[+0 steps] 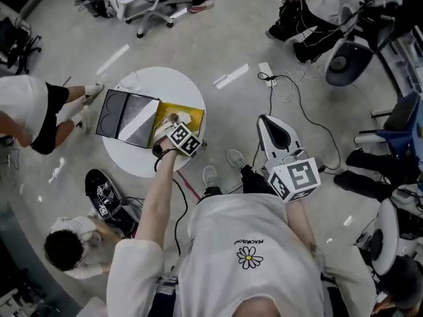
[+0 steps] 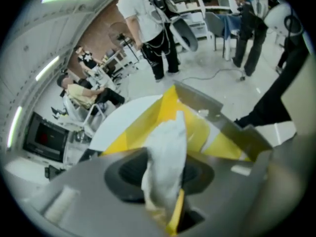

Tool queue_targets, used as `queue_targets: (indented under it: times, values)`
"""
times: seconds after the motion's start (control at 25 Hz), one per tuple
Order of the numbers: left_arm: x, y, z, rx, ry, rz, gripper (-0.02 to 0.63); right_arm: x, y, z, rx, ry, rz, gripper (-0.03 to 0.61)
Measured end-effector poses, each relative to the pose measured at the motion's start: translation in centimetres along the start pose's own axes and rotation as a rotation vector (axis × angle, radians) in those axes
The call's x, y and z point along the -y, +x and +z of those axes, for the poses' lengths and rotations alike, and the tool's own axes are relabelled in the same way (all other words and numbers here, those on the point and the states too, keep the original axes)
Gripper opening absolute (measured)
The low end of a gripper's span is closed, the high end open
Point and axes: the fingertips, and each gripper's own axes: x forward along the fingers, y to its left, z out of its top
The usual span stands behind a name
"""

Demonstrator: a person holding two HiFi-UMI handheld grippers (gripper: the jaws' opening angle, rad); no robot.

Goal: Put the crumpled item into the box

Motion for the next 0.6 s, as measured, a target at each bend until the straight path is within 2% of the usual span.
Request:
queue_targets:
  times: [0.12, 0.32, 0.6]
  values:
    - [0.2, -0.1, 0.3, 0.016, -0.045, -0.081, 0.16, 0.0, 0.0, -0.2, 0.003, 0.01, 0.004, 0.002]
    - [0.9, -0.7, 0.9, 0.048, -0.142, -0.243, 0.293, -0.2, 0.2, -0.3, 0.003, 0.02, 0.021, 0.002]
    - [1.0, -1.6, 1.2, 0.083, -0.18, -0.261, 0.336, -0.6, 0.5, 0.0, 0.013, 0.024, 0.043, 0.002]
